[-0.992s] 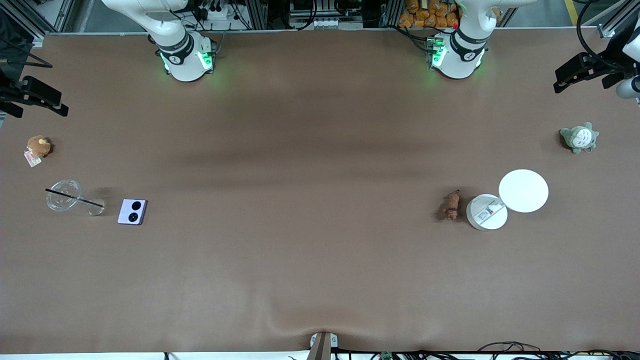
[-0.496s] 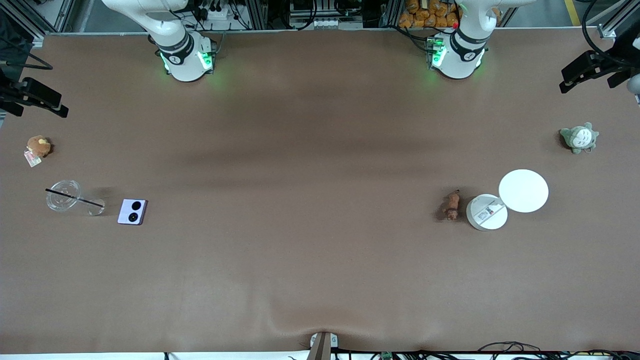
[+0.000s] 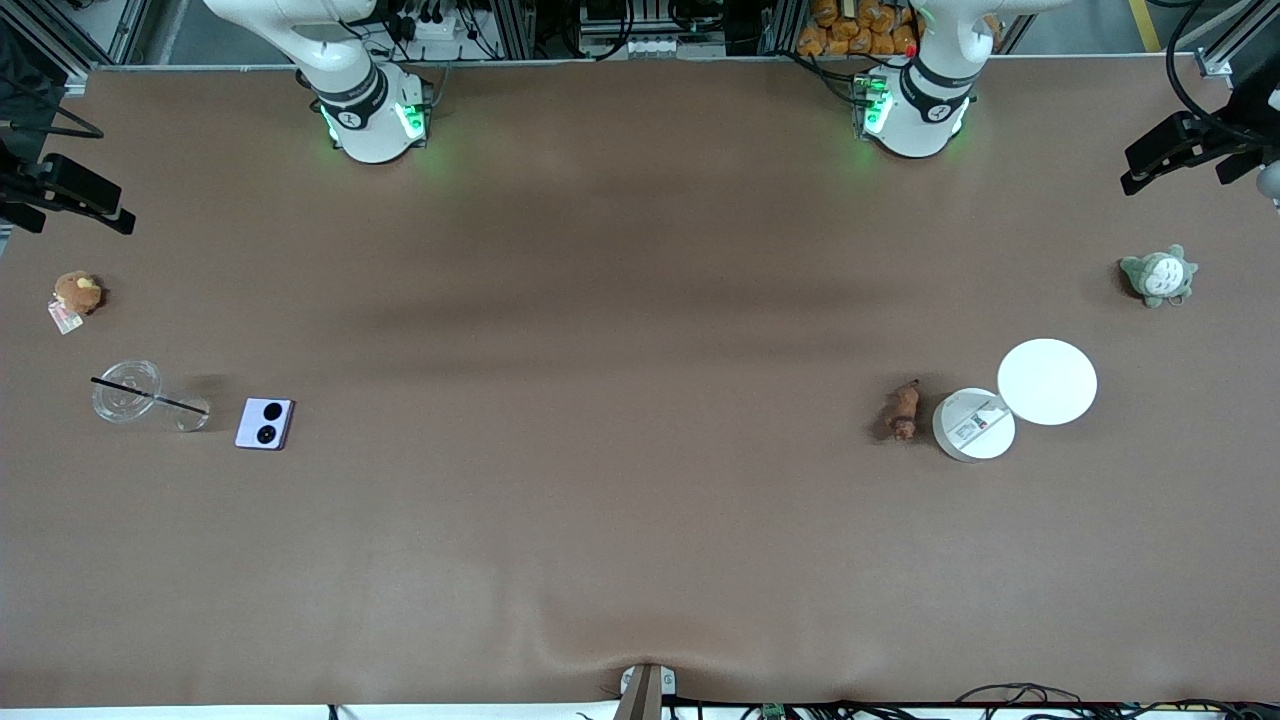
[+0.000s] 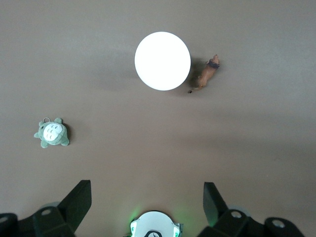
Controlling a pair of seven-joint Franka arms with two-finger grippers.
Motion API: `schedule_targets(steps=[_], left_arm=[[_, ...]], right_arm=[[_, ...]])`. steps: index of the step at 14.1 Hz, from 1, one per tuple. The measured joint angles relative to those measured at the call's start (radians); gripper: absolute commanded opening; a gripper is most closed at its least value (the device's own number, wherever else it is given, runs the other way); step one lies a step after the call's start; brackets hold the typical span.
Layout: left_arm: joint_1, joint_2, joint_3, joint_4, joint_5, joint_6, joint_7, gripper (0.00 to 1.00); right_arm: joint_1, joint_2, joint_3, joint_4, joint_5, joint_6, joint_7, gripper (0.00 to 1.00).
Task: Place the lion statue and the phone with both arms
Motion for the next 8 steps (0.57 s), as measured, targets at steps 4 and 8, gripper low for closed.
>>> schedule_targets(steps=[4, 8], left_arm=[[0.0, 0.004, 0.0, 0.0, 0.0, 0.0, 0.001, 1.0], [0.001, 0.005, 0.0, 0.0, 0.0, -0.009, 0.002, 1.0]], right_arm=[[0.0, 0.0, 0.0, 0.0, 0.0, -0.001, 0.0, 1.0], [0.0, 0.0, 0.0, 0.0, 0.0, -0.003, 0.0, 1.0]])
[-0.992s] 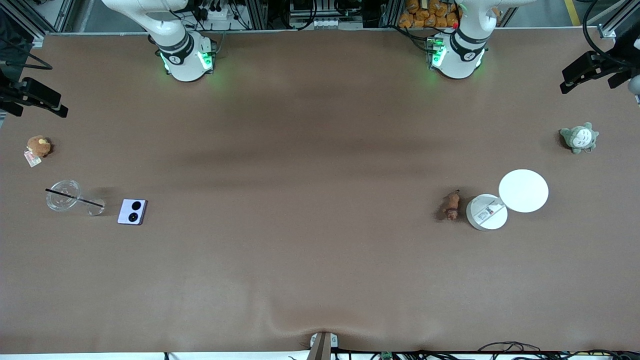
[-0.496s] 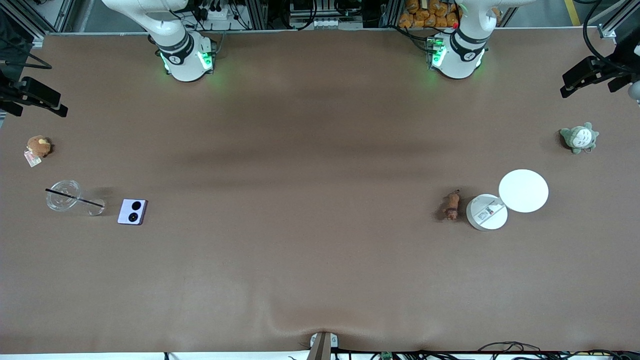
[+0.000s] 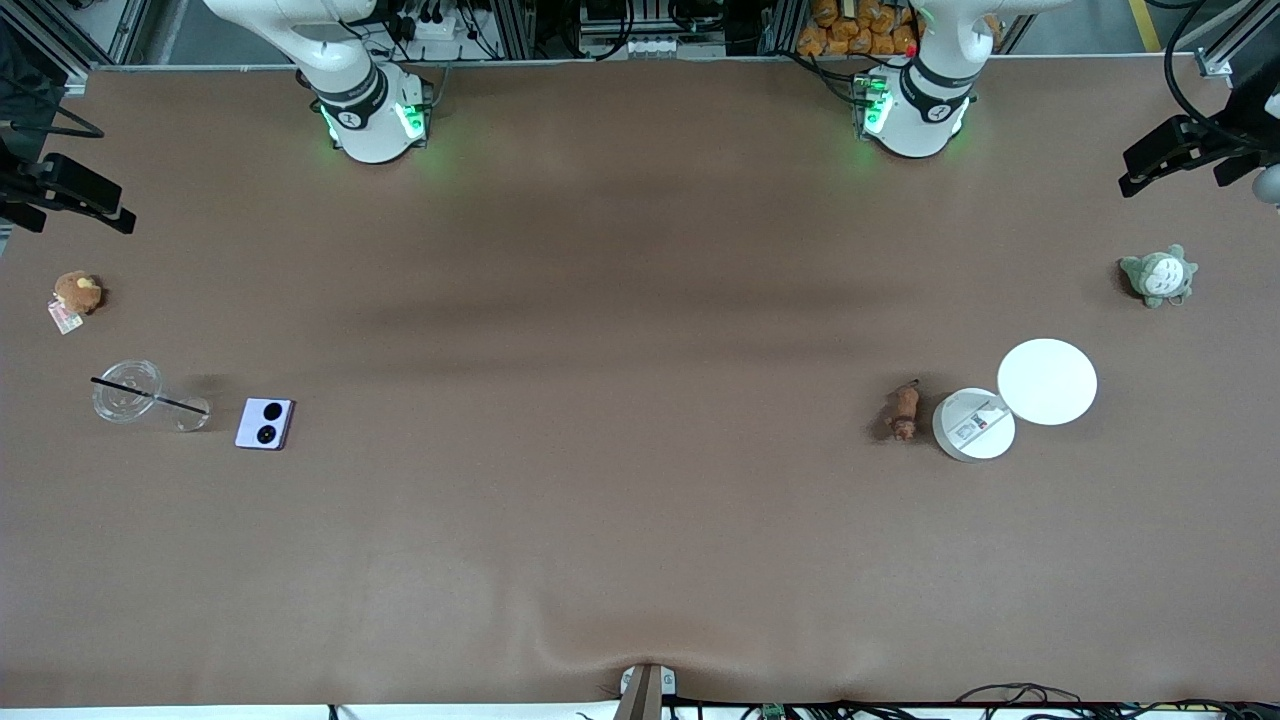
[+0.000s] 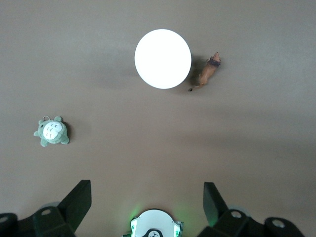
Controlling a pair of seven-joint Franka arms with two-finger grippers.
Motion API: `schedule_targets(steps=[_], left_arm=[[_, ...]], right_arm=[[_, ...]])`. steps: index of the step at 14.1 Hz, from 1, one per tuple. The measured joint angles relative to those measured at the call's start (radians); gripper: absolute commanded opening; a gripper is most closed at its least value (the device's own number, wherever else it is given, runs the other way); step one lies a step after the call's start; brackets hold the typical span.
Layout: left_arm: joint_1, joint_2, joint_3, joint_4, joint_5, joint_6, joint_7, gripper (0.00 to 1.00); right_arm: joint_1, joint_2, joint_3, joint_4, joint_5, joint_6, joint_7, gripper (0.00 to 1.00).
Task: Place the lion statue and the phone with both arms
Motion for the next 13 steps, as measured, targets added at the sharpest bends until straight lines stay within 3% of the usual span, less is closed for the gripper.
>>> schedule_targets(steps=[13], left_arm=[[0.0, 0.001, -0.009, 0.011, -0.001, -0.009, 0.002, 1.0]], right_arm=[[0.0, 0.0, 0.005, 0.0, 0.001, -0.014, 0.0, 1.0]])
